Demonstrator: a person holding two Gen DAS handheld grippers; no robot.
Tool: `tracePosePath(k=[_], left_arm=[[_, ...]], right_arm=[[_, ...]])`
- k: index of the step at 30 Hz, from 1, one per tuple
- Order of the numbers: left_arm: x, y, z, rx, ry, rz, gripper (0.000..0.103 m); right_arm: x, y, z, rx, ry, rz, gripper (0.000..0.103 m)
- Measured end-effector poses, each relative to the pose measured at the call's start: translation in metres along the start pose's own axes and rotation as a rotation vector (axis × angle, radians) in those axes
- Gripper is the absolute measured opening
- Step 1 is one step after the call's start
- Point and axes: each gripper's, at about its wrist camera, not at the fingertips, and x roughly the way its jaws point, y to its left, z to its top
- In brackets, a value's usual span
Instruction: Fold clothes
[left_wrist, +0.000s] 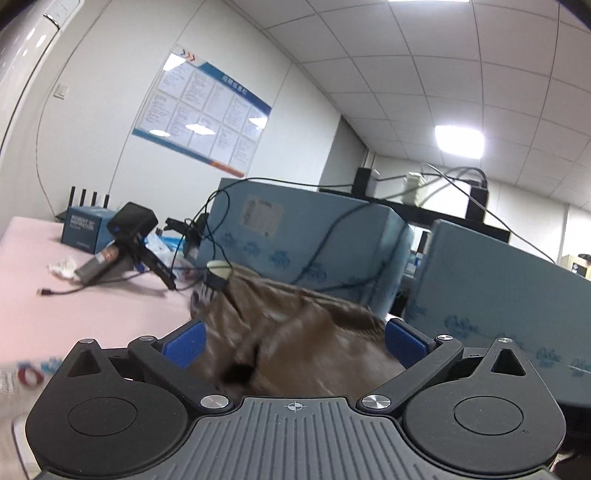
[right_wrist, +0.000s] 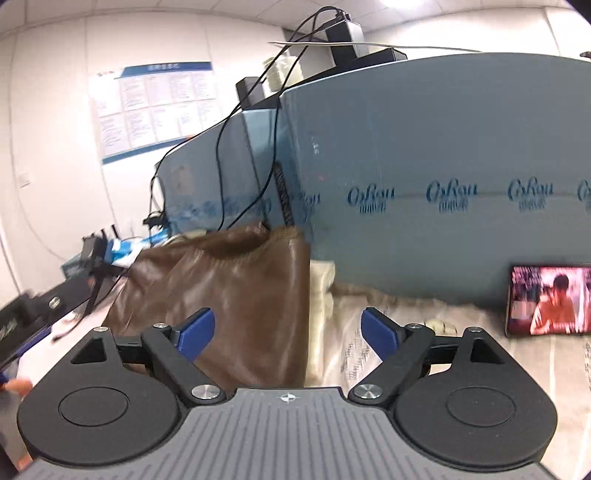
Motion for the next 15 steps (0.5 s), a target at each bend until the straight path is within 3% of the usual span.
tracePosePath(k=[4, 8, 15], left_arm=[[-0.012, -0.017, -0.013, 0.026, -0.006, 0.044, 0.103], [-0.012, -0.034, -0.022, 0.113, -0.013, 0.111, 0.103], [-0.014, -0.047, -0.030, 0.226, -0.055, 0.199, 0.103]], right_arm=[[-0.013, -0.006, -0.012, -0.040, -0.036, 0.035, 0.101], [-0.020, -0.016, -0.020, -0.075, -0.096, 0.037, 0.102], [-0.020, -0.030, -0.027, -0.084, -0.122, 0.078, 0.103]])
